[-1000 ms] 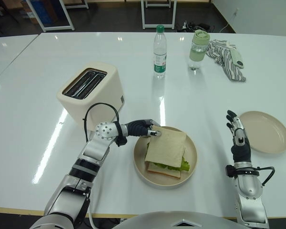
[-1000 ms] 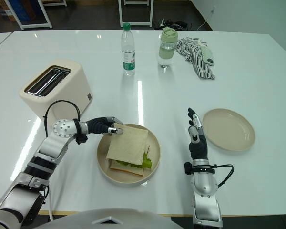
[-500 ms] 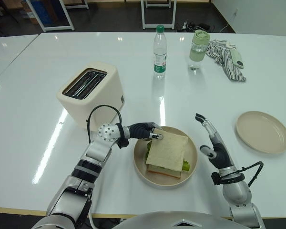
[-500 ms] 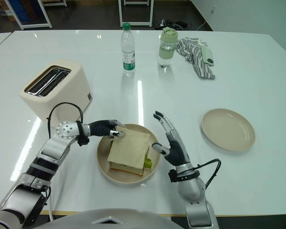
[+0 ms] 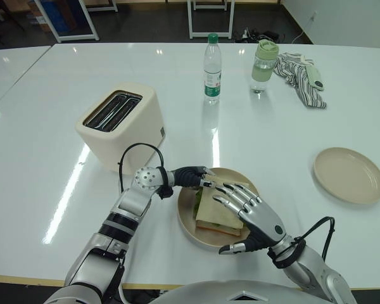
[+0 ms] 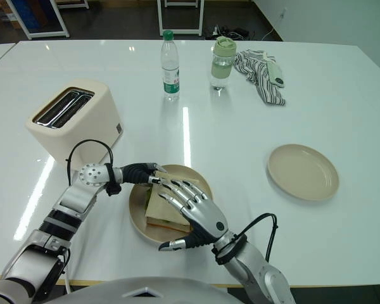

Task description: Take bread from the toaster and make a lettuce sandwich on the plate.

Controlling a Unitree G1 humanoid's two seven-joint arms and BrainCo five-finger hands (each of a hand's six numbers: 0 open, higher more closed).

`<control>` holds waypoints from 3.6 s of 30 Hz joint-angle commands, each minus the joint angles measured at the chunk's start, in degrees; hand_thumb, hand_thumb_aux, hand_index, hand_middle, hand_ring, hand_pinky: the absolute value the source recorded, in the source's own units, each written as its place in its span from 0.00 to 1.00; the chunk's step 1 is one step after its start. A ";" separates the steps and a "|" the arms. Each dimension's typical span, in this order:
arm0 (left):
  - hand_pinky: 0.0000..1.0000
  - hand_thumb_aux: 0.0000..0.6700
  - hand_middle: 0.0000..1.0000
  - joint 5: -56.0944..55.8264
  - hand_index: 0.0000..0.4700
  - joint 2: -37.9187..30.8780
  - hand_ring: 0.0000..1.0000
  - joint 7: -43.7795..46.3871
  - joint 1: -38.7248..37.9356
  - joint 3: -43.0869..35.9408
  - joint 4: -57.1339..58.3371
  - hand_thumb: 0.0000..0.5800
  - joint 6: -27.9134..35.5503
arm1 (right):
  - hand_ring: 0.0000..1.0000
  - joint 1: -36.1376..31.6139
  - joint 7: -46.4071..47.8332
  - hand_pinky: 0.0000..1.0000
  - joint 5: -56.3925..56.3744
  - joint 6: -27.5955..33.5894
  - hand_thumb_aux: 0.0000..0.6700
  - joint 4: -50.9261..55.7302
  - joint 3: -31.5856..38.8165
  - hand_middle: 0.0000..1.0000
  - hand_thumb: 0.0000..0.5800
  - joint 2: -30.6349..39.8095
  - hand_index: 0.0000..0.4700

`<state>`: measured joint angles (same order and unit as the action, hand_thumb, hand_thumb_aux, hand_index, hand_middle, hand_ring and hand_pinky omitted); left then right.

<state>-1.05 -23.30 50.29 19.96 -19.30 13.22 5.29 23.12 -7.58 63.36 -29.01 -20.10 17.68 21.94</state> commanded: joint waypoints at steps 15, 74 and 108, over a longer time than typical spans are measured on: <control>1.00 1.00 1.00 2.57 1.00 0.01 1.00 -0.04 0.01 -0.28 0.72 1.00 -0.43 | 0.00 2.08 16.30 0.00 5.19 13.26 0.00 8.83 8.22 0.00 0.00 5.79 0.00; 1.00 1.00 1.00 4.13 1.00 -23.77 1.00 -2.04 -37.37 12.88 -39.84 1.00 -7.37 | 1.00 17.15 39.93 1.00 -64.99 6.21 1.00 -6.53 -16.76 1.00 1.00 26.63 1.00; 1.00 1.00 1.00 32.67 1.00 -10.54 1.00 -10.43 -16.12 -7.59 -19.39 1.00 14.72 | 1.00 -16.93 27.67 1.00 -23.49 14.99 1.00 18.94 5.00 1.00 1.00 9.78 1.00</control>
<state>28.80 -34.72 40.40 2.81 -24.62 -12.72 18.06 8.18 20.84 37.09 -15.16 -6.79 21.69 32.28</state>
